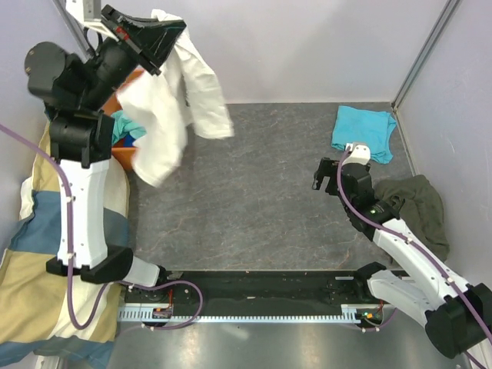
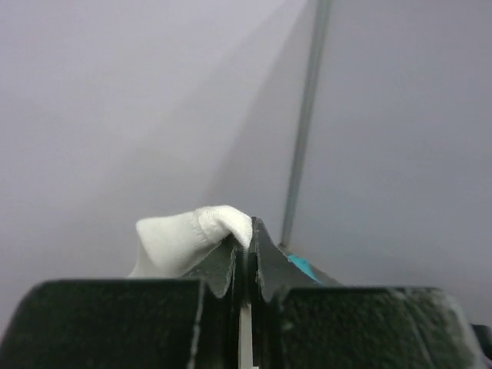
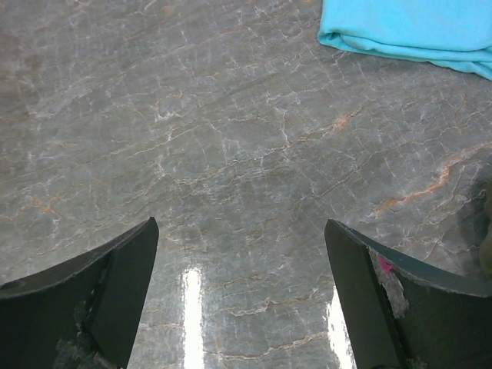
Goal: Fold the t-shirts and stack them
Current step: Move the tshirt to the center of the board, then flatten the tshirt out
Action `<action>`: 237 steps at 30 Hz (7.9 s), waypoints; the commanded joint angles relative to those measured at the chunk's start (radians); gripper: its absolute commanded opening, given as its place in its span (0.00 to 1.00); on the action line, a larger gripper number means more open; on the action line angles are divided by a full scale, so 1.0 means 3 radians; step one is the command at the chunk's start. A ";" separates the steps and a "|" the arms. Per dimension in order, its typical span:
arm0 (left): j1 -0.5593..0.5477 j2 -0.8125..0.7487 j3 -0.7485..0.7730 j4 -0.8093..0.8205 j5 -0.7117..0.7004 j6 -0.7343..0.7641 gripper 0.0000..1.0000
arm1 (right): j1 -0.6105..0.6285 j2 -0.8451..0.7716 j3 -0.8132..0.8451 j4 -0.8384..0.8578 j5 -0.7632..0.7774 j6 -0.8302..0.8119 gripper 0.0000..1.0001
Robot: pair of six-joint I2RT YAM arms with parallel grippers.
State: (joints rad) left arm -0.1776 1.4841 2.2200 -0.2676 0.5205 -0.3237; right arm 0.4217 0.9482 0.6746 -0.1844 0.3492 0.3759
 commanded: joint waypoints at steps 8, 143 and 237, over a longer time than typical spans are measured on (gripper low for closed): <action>-0.0441 -0.0595 -0.0984 0.0211 0.0315 -0.0450 0.02 | 0.0016 -0.0655 0.0021 -0.0193 0.0523 0.0209 0.98; -0.0840 -0.0730 -0.5923 0.2027 -0.0830 -0.0696 1.00 | 0.1708 0.0046 0.1172 -0.0326 0.1070 -0.0701 0.00; -0.1075 -0.1096 -0.4449 -0.0494 -0.1495 0.0164 1.00 | 0.1708 0.0459 0.0737 -0.0506 0.0662 0.0312 0.00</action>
State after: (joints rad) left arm -0.4870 1.2007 0.9691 -0.3977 0.0792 -0.1623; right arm 0.9329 0.9760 0.8757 -0.4843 0.6228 0.4751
